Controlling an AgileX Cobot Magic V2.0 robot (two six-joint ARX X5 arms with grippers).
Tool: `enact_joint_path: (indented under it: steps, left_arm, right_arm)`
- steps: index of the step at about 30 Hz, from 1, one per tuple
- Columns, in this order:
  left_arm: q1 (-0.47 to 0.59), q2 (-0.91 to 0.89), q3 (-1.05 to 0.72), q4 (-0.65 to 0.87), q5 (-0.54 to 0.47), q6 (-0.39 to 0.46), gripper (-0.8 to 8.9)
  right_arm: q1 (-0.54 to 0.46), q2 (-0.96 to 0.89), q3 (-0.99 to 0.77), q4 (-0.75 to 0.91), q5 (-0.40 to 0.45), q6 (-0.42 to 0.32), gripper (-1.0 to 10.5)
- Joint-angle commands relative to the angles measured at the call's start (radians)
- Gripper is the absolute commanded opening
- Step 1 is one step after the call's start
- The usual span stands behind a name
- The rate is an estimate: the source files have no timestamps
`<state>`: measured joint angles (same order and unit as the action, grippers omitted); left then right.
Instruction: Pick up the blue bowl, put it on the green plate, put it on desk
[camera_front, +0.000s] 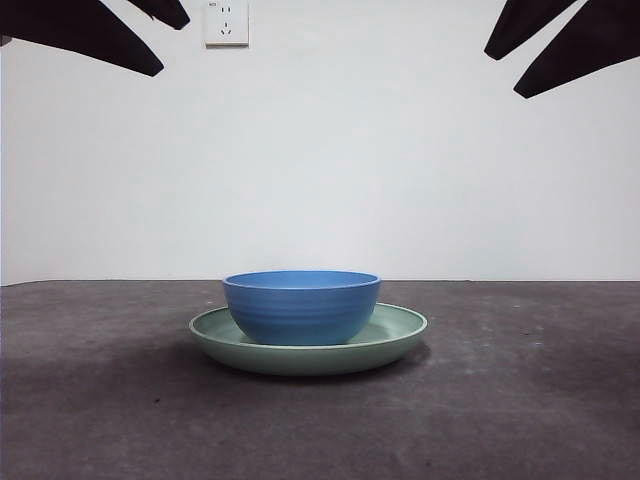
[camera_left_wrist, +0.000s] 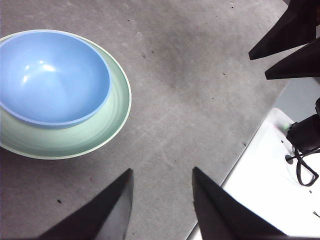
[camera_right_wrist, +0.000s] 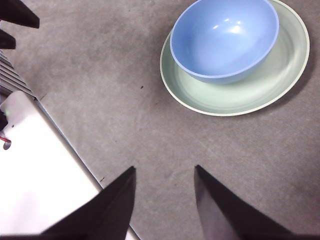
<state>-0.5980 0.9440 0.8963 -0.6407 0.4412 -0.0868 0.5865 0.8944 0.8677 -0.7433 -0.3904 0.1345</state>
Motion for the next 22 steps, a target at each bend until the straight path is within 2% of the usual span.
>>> enact_joint_path:
  steps: [1, 3, 6, 7, 22]
  left_arm:
    - [-0.005, 0.008, 0.004, 0.005, 0.002, 0.019, 1.85]
    - [-0.005, 0.008, 0.004, 0.005, 0.002, 0.019, 1.75]
    - [-0.005, 0.008, 0.004, 0.005, 0.002, 0.019, 0.29]
    - [-0.005, 0.008, 0.004, 0.005, 0.002, 0.019, 0.07]
    - [-0.005, 0.008, 0.004, 0.006, 0.002, 0.019, 0.09]
  right_arm:
    - [0.007, 0.006, 0.003, 0.010, -0.002, -0.009, 1.9]
    - [0.007, 0.006, 0.003, 0.010, -0.002, -0.010, 1.8]
    - [0.007, 0.006, 0.003, 0.009, -0.002, -0.012, 0.2]
    - [0.007, 0.006, 0.003, 0.009, -0.002, -0.012, 0.1]
    - [0.007, 0.006, 0.004, 0.010, -0.002, -0.012, 0.1]
